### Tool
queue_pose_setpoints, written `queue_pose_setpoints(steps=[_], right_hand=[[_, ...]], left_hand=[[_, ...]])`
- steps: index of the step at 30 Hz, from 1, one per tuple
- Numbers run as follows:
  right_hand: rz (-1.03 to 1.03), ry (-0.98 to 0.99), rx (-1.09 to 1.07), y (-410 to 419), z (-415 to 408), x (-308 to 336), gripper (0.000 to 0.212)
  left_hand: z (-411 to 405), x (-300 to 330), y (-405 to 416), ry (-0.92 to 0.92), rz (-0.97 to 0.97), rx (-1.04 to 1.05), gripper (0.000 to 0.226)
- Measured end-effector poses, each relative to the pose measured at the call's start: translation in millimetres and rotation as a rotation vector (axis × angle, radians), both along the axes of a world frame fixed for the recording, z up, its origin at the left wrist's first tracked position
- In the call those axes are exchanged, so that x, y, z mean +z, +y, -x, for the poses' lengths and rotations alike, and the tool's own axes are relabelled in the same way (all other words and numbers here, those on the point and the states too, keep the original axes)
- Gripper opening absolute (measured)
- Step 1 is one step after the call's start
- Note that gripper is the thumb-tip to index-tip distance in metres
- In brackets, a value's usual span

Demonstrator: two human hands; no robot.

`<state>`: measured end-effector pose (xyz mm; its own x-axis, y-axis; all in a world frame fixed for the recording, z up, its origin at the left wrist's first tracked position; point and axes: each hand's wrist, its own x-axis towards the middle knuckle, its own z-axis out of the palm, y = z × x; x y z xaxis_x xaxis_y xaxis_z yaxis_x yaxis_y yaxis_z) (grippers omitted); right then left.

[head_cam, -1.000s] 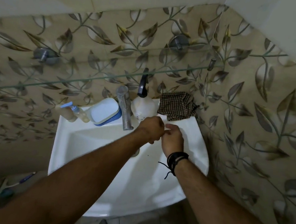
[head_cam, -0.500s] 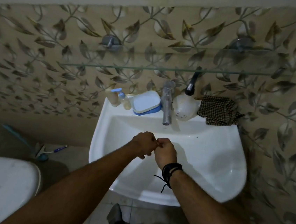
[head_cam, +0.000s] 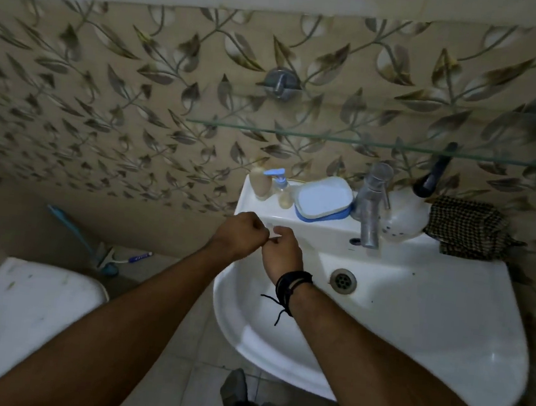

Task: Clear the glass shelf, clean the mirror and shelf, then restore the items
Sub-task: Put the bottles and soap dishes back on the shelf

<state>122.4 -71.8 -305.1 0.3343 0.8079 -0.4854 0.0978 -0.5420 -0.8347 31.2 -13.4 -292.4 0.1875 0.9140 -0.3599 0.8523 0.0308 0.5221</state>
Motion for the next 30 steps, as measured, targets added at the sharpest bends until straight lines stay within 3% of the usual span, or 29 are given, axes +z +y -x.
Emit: queue_pose_setpoints(steps=[3,10,17,25,30], right_hand=[[0.006,0.014,-0.016,27.7,14.9,1.5,0.048],[-0.002,0.03,-0.102,73.1,32.7,-3.9,0.045],[0.005,0.031,-0.193,94.9,41.5,-11.9,0.038],[0.009,-0.014,-0.266,104.1,44.8,-15.1,0.034],[-0.006,-0.045,-0.277,100.2,53.4,-15.9,0.031]], left_hand=[[13.5,-3.8,28.5,-0.046,-0.067,0.04,0.02],[24.9,-16.9,76.7,-0.159,-0.156,0.066,0.055],[25.8,-25.0,102.2,-0.236,-0.167,-0.027,0.061],[22.7,-26.4,112.0,-0.32,-0.21,-0.152,0.038],[32.5,-28.6,106.3,-0.328,-0.247,-0.145,0.037]])
